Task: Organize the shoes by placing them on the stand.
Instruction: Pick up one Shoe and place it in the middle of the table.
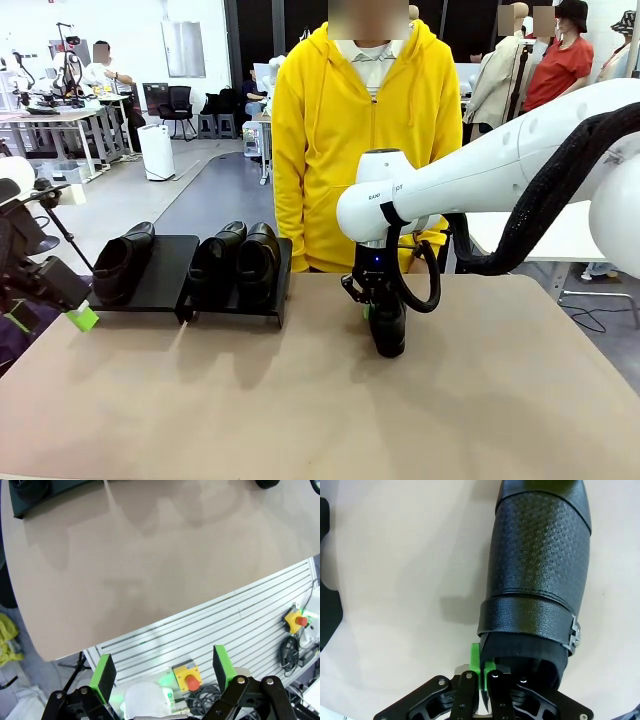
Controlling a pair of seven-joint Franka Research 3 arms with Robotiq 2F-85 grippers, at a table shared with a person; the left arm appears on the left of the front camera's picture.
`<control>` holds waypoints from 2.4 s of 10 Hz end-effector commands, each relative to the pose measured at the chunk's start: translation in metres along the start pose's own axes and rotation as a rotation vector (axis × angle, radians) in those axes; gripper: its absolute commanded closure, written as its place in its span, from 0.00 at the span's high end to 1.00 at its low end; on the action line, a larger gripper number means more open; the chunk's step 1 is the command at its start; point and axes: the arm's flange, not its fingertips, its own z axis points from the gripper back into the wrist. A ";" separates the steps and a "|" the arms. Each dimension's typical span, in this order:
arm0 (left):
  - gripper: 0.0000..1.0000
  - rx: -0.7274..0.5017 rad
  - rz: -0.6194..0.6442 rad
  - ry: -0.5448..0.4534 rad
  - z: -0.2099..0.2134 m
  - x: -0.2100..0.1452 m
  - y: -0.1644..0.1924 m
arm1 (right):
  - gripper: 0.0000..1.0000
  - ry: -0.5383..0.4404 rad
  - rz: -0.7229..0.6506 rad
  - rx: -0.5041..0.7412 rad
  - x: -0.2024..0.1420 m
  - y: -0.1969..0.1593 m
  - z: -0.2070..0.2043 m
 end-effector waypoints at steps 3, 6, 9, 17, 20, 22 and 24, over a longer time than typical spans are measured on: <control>1.00 0.003 -0.011 -0.004 0.001 0.001 0.001 | 0.00 -0.080 -0.081 -0.058 -0.041 -0.051 0.061; 1.00 0.003 -0.011 -0.004 0.001 0.001 0.001 | 0.00 -0.017 0.067 -0.004 -0.144 -0.080 0.135; 1.00 0.003 -0.011 -0.004 0.001 0.001 0.001 | 0.00 -0.084 0.060 0.028 -0.245 -0.096 0.153; 1.00 0.003 -0.011 -0.004 0.001 0.001 0.001 | 0.00 -0.105 0.063 0.152 -0.271 -0.083 0.144; 1.00 0.003 -0.011 -0.004 0.001 0.001 0.001 | 0.00 -0.232 0.078 0.197 -0.336 0.003 0.147; 1.00 0.003 -0.011 -0.004 0.001 0.001 0.001 | 0.00 -0.187 0.185 0.191 -0.324 0.052 0.131; 1.00 0.003 -0.011 -0.004 0.001 0.001 0.001 | 0.00 -0.140 0.148 0.146 -0.299 0.089 0.108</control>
